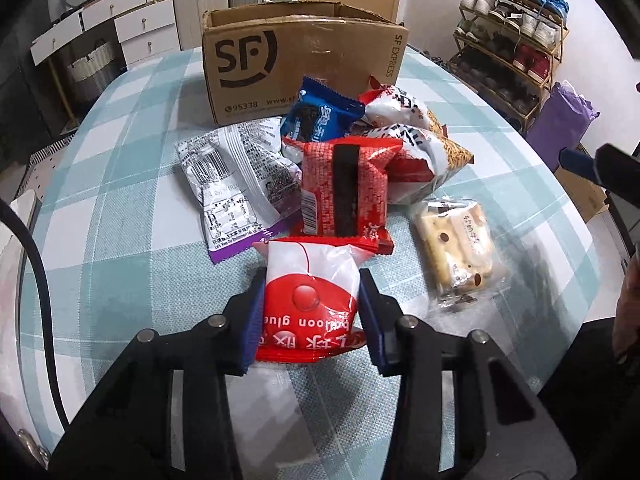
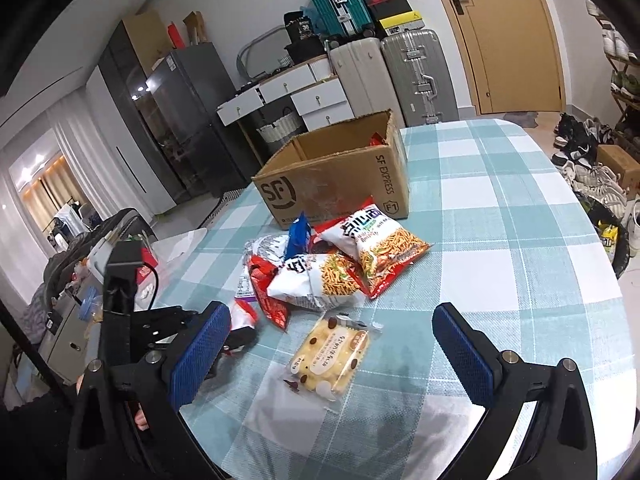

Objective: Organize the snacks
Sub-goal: 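Lift the red-white bag with the left gripper while the right gripper grasps the cream biscuit pack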

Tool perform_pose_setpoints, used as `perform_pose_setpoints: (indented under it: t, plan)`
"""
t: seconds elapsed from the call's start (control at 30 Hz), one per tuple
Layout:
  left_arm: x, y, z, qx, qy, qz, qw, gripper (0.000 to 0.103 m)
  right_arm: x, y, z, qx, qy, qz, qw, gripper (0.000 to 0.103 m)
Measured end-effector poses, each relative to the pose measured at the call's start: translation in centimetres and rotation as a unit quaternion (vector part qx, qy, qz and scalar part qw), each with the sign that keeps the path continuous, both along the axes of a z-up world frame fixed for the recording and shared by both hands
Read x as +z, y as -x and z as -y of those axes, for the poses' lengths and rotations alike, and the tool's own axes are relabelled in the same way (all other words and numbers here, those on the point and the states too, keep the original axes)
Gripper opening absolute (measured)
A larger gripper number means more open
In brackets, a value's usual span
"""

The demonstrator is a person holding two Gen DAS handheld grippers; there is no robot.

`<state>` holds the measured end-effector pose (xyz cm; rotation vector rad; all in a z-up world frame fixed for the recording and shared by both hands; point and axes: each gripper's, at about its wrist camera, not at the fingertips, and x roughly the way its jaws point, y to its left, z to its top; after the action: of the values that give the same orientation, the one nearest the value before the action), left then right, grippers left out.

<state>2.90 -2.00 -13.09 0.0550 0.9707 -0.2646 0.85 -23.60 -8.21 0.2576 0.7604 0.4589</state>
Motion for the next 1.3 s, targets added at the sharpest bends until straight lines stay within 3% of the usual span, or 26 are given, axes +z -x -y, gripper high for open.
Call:
perform_pose_setpoints:
  t: [0.3,0.43,0.7,0.87,0.97,1.07,1.3]
  plan:
    - [1.4,0.8,-1.2,0.021,0.016,0.013,0.9996,0.04,-0.7,-0.6,0.1,-0.008,0.003,-0.019,1.0,0.103]
    - [2.9,1.7,-1.8,0.026,0.022,0.041,0.9986,0.04,-1.4,-0.9,-0.6,-0.001,0.014,-0.034,0.999,0.103]
    - [5.0,2.7,-4.0,0.044,0.061,0.059,0.9954,0.04,-2.7,-1.4,-2.5,0.024,0.04,-0.053,0.998,0.103]
    - [6.1,3.4,-5.3,0.064,0.066,0.076,0.9929,0.04,-3.8,-1.9,-3.5,0.03,0.058,-0.075,0.995,0.103]
    - [6.6,3.8,-6.2,0.071,0.083,0.077,0.991,0.04,-4.5,-2.1,-4.2,0.033,0.074,-0.085,0.993,0.103]
    - [6.9,4.0,-7.2,0.072,0.124,0.07,0.9873,0.04,-4.8,-2.1,-5.3,0.042,0.088,-0.085,0.992,0.103]
    - [7.6,4.9,-7.5,0.069,0.132,0.077,0.9858,0.04,-5.8,-2.1,-8.3,0.054,0.155,-0.085,0.983,0.102]
